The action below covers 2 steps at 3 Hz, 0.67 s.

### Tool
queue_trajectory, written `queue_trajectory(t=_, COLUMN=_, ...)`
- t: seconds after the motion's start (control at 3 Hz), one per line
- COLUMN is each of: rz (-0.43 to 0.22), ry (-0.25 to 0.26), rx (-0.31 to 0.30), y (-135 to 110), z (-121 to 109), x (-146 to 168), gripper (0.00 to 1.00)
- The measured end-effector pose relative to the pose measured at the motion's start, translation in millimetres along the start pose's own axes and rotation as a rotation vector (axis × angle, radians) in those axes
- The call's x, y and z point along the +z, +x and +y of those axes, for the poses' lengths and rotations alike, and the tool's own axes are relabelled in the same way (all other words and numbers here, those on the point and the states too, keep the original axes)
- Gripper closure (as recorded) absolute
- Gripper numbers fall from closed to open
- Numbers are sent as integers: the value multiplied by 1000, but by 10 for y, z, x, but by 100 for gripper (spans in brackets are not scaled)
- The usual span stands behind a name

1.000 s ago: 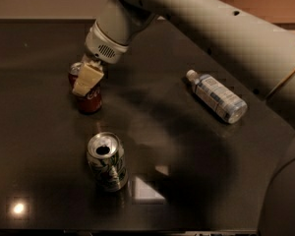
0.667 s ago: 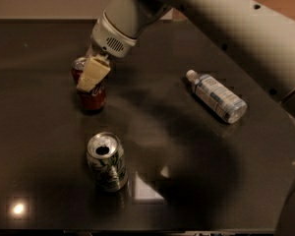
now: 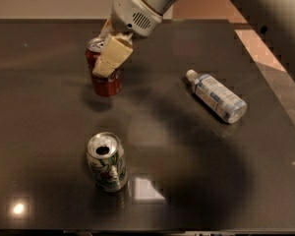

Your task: Pick coke can

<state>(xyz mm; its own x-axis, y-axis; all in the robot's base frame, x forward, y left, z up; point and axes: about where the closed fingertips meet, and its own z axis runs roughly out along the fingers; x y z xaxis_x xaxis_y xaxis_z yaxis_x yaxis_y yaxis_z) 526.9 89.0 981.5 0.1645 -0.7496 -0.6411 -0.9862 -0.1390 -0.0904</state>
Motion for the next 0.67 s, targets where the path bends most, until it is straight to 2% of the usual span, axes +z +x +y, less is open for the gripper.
queue_trajectory(t=0.33, rz=-1, ry=12, rx=-90, y=-59, z=47, x=-469, gripper=100)
queue_trajectory(t=0.67, rz=-1, ry=12, rx=-90, y=-59, z=46, x=-469, gripper=100)
